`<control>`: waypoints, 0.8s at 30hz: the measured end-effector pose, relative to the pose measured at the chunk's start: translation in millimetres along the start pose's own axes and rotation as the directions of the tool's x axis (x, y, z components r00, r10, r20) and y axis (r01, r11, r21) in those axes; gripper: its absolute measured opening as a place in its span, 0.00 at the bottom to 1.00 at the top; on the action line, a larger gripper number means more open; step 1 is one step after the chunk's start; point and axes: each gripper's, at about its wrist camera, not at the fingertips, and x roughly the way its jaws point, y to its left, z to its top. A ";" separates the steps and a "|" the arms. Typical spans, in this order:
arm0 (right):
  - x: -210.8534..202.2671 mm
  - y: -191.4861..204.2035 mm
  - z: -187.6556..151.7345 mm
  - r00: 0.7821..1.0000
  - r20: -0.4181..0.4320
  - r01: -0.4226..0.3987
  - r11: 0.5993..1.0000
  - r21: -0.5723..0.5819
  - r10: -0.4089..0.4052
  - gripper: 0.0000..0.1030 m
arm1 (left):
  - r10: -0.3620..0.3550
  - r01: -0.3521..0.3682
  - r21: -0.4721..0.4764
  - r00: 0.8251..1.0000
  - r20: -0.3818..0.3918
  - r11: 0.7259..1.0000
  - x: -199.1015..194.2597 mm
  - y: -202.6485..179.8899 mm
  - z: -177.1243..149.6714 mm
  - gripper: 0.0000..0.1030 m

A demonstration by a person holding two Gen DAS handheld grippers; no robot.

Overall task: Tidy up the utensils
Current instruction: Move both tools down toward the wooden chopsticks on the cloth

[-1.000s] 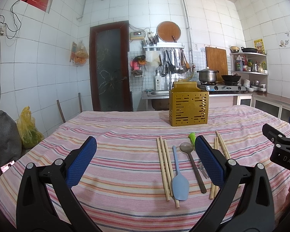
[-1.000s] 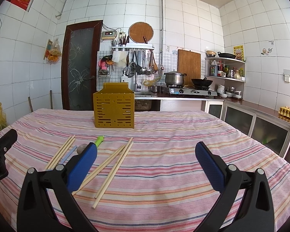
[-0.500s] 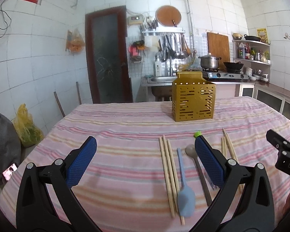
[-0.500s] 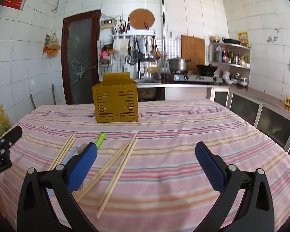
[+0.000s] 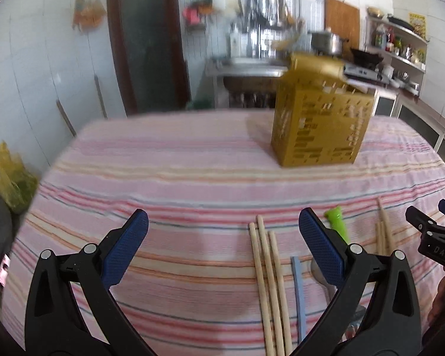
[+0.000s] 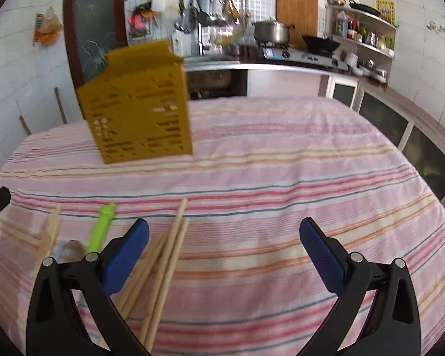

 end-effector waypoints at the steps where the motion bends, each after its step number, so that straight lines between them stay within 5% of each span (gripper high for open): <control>1: 4.8 -0.4 -2.6 1.000 -0.015 -0.005 1.000 0.005 0.005 0.96 | -0.009 0.009 -0.013 1.000 -0.026 1.000 8.5 1.1 -2.9 0.95; 15: 30.6 -0.5 -8.8 0.993 -0.117 0.028 1.000 0.013 -0.026 0.96 | 0.007 -0.017 -0.050 0.981 -0.195 0.999 63.6 16.1 -30.3 0.95; 24: 35.3 5.6 -8.8 0.989 -0.134 0.058 0.998 -0.014 -0.059 0.96 | 0.013 -0.020 -0.028 0.977 -0.213 0.999 69.3 13.1 -34.5 0.95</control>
